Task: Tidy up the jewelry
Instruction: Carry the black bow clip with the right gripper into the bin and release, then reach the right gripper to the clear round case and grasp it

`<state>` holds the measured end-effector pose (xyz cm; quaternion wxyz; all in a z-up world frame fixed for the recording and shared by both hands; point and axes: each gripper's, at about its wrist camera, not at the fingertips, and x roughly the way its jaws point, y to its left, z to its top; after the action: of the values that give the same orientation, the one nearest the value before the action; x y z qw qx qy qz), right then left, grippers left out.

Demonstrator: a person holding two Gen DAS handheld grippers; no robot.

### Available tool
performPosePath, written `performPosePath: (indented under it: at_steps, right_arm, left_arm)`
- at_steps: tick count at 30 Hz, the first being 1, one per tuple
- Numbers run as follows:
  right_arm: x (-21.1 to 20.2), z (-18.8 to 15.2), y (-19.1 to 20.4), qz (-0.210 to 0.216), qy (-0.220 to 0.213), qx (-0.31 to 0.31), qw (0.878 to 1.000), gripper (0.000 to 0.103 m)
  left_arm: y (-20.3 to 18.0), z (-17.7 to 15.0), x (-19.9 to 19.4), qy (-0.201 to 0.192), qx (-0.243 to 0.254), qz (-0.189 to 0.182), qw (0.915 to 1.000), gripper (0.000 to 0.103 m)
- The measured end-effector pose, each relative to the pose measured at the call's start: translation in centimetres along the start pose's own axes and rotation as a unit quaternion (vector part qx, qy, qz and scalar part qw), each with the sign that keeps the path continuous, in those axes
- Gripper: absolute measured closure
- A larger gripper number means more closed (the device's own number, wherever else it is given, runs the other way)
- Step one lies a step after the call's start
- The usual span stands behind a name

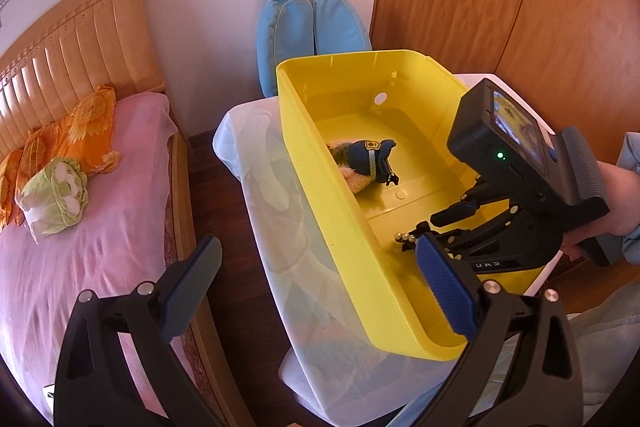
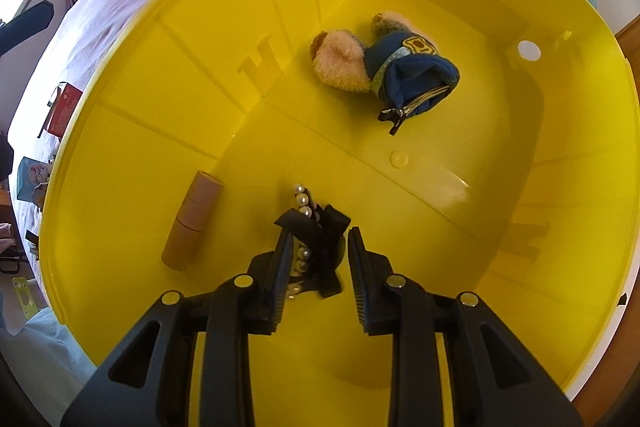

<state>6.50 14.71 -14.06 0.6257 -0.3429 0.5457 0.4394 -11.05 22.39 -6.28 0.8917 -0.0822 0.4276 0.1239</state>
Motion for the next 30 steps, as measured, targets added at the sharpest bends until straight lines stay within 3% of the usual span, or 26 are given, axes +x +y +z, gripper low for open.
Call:
performPosePath:
  at_steps: [5,7,10,15,18,24,28,30]
  right_arm:
    - [-1.0,-0.8,-0.4,-0.004,-0.019,0.005,1.000,0.049]
    - [-2.1,-1.2,-0.3,-0.004,-0.045,0.001,0.999,0.029]
    - [-4.3,-2.1,-0.4,-0.015,-0.101,-0.007,0.995,0.011]
    - [-8.3,-4.5,-2.9,-0.027,-0.207,0.011,0.978,0.009]
    - [-10.1,-6.1,-5.4,-0.024,-0.242,0.033,0.969,0.007]
    - [-12.1,-11.0,-10.4,-0.040,-0.269,0.075,0.959,0.007]
    - [-12.8,-16.8,-14.8,-0.045,-0.275,0.110,0.954,0.007]
    - [-13.4,-19.9,-17.2,-0.045,-0.282,0.130,0.949,0.007]
  left_arm:
    - [-0.1,0.4,-0.1,-0.008,-0.009,0.003,0.9999,0.008]
    - [-0.2,0.5,-0.4,-0.017,-0.011,0.004,0.9998,0.008]
    - [-0.5,1.0,-0.9,-0.034,-0.018,0.004,0.9993,0.008]
    - [-2.5,1.9,-1.3,-0.048,-0.014,-0.010,0.9987,0.008]
    - [-4.9,2.6,-1.4,-0.055,-0.002,-0.016,0.9984,0.008]
    - [-12.0,4.3,-0.7,-0.060,0.022,-0.036,0.9973,0.008]
    - [-17.9,5.9,0.1,-0.058,0.023,-0.032,0.9976,0.008]
    - [-20.7,6.7,0.5,-0.058,0.016,-0.058,0.9965,0.008]
